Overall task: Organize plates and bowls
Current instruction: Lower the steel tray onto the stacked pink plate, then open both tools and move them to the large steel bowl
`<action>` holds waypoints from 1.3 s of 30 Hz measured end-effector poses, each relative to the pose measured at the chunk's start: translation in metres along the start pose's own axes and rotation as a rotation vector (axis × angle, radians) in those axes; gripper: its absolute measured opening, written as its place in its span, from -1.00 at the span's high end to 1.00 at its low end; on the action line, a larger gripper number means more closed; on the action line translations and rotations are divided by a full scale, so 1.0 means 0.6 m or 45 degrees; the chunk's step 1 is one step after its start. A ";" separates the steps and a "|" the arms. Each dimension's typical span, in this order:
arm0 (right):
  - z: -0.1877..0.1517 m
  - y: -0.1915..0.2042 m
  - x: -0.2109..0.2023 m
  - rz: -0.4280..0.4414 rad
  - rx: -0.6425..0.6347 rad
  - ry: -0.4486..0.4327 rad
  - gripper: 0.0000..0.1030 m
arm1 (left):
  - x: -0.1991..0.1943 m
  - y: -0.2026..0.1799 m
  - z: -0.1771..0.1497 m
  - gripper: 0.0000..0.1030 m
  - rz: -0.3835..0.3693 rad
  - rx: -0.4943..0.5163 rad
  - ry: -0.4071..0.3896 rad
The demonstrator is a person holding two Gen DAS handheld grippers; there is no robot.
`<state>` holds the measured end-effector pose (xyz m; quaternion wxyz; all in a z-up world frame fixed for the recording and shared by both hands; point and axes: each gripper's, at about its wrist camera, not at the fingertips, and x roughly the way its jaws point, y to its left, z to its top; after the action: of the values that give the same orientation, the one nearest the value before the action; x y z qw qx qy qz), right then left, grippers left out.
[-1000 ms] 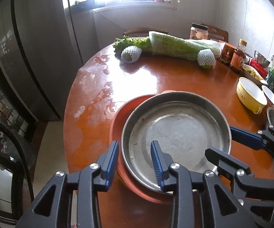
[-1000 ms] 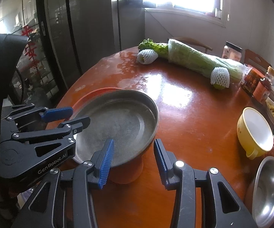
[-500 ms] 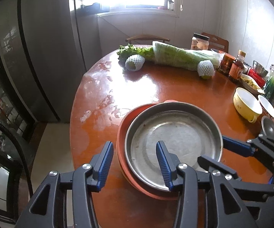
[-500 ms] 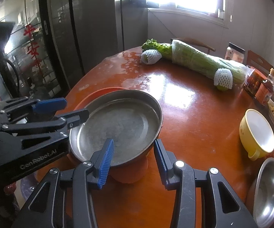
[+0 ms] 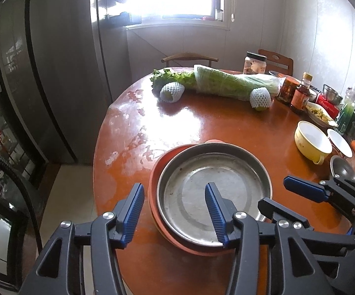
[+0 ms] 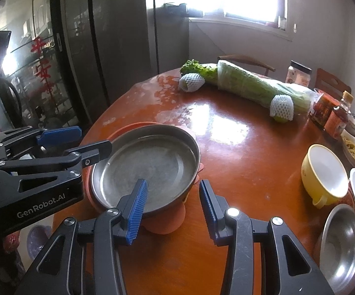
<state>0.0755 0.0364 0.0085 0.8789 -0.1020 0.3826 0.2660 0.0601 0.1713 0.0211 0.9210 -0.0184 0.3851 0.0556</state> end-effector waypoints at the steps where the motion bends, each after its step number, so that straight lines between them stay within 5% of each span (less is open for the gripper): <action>1: 0.000 0.001 -0.003 -0.002 0.001 -0.002 0.12 | -0.001 -0.001 0.000 -0.01 0.002 0.001 -0.001; 39: -0.049 -0.125 -0.184 -0.173 0.153 -0.247 -0.41 | -0.088 -0.156 0.025 -0.39 -0.092 0.067 -0.136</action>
<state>0.0356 -0.0805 0.0669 0.9323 -0.0486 0.3034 0.1909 0.0448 0.0747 0.0683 0.9418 -0.0050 0.3358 0.0131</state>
